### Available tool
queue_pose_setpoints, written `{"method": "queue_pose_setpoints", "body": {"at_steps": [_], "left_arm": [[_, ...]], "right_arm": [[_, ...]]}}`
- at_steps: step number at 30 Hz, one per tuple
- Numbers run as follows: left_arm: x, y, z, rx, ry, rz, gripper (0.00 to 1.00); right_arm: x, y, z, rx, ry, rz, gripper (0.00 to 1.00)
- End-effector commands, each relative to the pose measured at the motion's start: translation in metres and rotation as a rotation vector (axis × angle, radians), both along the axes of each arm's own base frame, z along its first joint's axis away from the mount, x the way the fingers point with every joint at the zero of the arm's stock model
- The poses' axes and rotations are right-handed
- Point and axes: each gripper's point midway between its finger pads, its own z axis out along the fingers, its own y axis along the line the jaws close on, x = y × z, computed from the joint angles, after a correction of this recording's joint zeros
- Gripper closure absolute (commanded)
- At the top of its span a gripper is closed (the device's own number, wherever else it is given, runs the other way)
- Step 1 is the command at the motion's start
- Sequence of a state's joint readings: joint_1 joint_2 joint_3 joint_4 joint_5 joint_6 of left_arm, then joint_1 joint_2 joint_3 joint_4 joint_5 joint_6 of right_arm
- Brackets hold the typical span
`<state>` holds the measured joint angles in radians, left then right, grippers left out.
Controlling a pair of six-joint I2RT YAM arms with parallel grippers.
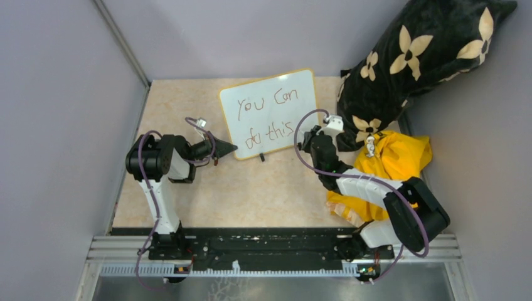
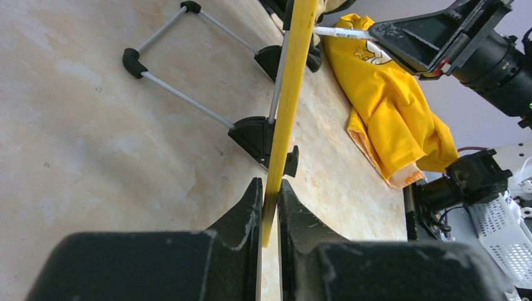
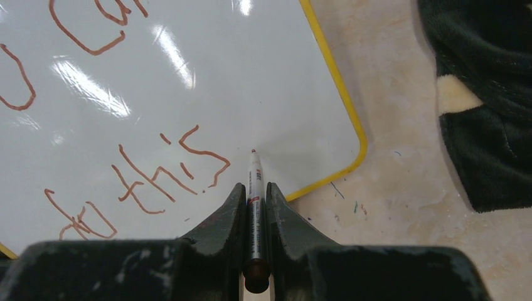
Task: Write a sentence on the whiteboard
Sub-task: Close the whiteboard marker at the center of the board.
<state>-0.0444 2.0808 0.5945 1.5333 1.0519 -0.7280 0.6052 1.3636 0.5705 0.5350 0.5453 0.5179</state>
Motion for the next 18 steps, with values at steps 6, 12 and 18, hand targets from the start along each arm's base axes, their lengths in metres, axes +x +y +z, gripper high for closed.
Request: {"method": "queue_pose_setpoints", "body": {"at_steps": [6,12,18], "left_arm": [[-0.002,-0.003,-0.004,0.0,0.024,-0.014,1.0],[-0.002,-0.003,-0.004,0.0,0.023,-0.012,1.0],[-0.004,-0.003,-0.003,-0.002,0.014,-0.013,0.98]], "right_arm": [[-0.011,-0.002,0.095,0.159,-0.18,0.038,1.0],[-0.037,-0.002,0.116,0.182,-0.194,0.1,1.0],[-0.067,-0.005,0.104,0.185,-0.152,0.17,1.0]]}}
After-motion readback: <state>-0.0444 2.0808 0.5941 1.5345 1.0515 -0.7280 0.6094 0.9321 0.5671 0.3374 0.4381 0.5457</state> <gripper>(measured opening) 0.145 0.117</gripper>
